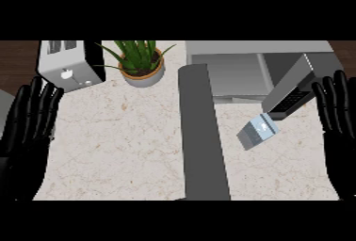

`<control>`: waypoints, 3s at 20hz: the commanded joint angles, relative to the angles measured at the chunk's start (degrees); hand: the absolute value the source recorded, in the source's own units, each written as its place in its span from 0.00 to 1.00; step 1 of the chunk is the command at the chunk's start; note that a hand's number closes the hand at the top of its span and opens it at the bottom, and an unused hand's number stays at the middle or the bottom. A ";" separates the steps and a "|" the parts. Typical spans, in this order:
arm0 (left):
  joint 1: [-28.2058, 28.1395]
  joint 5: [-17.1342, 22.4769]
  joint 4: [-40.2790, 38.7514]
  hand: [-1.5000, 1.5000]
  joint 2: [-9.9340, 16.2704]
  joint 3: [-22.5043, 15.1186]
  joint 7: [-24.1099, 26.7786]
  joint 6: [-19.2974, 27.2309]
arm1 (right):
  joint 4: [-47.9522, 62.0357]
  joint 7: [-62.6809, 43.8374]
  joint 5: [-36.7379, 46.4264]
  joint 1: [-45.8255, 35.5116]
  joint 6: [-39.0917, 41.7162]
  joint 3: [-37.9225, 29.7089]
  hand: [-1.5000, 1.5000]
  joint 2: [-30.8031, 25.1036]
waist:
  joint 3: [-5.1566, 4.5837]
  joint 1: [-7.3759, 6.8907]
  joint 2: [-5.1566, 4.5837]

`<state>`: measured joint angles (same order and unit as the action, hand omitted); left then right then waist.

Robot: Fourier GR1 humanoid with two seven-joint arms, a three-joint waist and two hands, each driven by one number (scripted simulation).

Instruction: Pick up the milk, place it into the microwave and close the microwave

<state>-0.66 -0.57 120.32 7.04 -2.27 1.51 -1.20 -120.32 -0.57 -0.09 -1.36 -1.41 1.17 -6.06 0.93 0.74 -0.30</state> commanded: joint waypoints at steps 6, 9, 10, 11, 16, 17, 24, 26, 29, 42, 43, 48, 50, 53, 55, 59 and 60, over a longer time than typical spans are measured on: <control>6.55 3.10 -6.04 0.00 1.03 4.34 -3.88 -1.33 | 0.77 -3.40 -1.42 -5.13 4.56 -0.74 0.00 -3.14 | -0.93 -0.69 0.27; -4.87 14.15 -2.41 0.00 -3.45 3.57 -2.06 -4.48 | -1.54 -7.55 -11.73 -2.14 9.93 -2.03 0.00 -5.02 | -0.97 -1.13 0.45; -1.84 16.91 -4.16 0.00 -1.50 7.33 -2.89 -5.34 | 0.57 -6.04 -10.90 -3.79 9.75 -1.25 0.00 -4.12 | -0.96 -1.05 0.31; -6.56 18.34 1.89 0.00 -0.71 7.02 -5.57 -6.36 | -2.10 -8.38 -14.82 -4.09 10.31 -5.70 0.00 -6.11 | -0.94 -1.16 0.45; -15.12 25.43 8.25 0.00 1.12 11.95 -5.61 -11.67 | -0.72 -5.86 -8.48 -0.30 8.76 -2.48 0.00 -3.23 | -0.95 -1.24 0.44; -16.54 21.24 13.98 0.00 -1.40 7.85 -9.83 -7.12 | -2.08 -4.08 -7.19 3.48 8.62 -1.85 0.00 -2.34 | -0.91 -1.12 0.48; -25.52 28.68 15.62 0.00 -1.28 14.13 -4.58 -17.18 | 5.47 -0.61 -5.13 3.10 10.70 -4.70 0.00 -3.42 | -0.93 -1.47 0.42; -25.24 30.84 14.53 0.00 -1.02 17.37 -5.48 -17.31 | 3.76 -1.50 -3.80 4.72 9.75 -3.23 0.00 -2.07 | -0.93 -1.14 0.41; -27.54 31.43 16.22 0.00 -1.79 18.32 -5.37 -18.85 | 10.81 0.78 -1.78 2.87 8.44 -4.64 0.00 -1.71 | -0.93 -1.31 0.38; -30.49 38.38 19.10 0.00 -1.74 23.64 -8.34 -21.53 | 40.50 19.75 4.20 0.41 6.88 -10.07 0.00 -2.79 | -0.89 -1.65 0.34; -27.93 37.97 13.79 0.00 -1.07 25.23 -5.37 -23.33 | 44.83 21.28 6.17 -2.42 4.70 -9.67 0.00 -1.76 | -0.90 -1.68 0.27; -28.76 38.53 13.61 0.00 -0.33 26.60 -5.75 -25.31 | 61.77 33.85 7.31 -5.25 5.92 -12.72 0.00 -4.63 | -0.83 -2.04 0.11; -31.78 43.00 17.15 0.00 -0.18 29.42 -6.52 -26.54 | 59.31 32.20 8.03 -4.80 6.66 -11.05 0.00 -4.86 | -0.89 -1.77 0.34; -28.88 37.17 16.44 0.00 -3.56 25.68 -7.07 -24.55 | 67.68 39.47 10.07 -6.17 4.35 -11.99 0.00 -5.24 | -0.87 -1.39 0.23; -33.08 42.74 17.17 0.00 -2.07 28.69 -6.31 -28.05 | 74.56 42.87 10.87 -9.30 3.35 -13.04 0.00 -6.03 | -0.84 -2.05 0.22; -36.91 41.54 16.96 0.00 -5.82 27.97 -3.64 -32.65 | 83.12 47.32 11.18 -14.07 4.32 -13.64 0.00 -6.94 | -0.84 -2.32 0.23; -35.39 44.48 18.16 0.00 -2.82 29.74 -7.02 -29.57 | 85.54 50.26 10.71 -13.69 4.84 -14.52 0.00 -7.54 | -0.82 -2.00 0.18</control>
<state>-34.42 37.10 132.83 3.92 26.00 -3.31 -31.09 -42.72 43.67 10.47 -12.69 2.78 -12.08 -12.34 0.09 -1.32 -0.08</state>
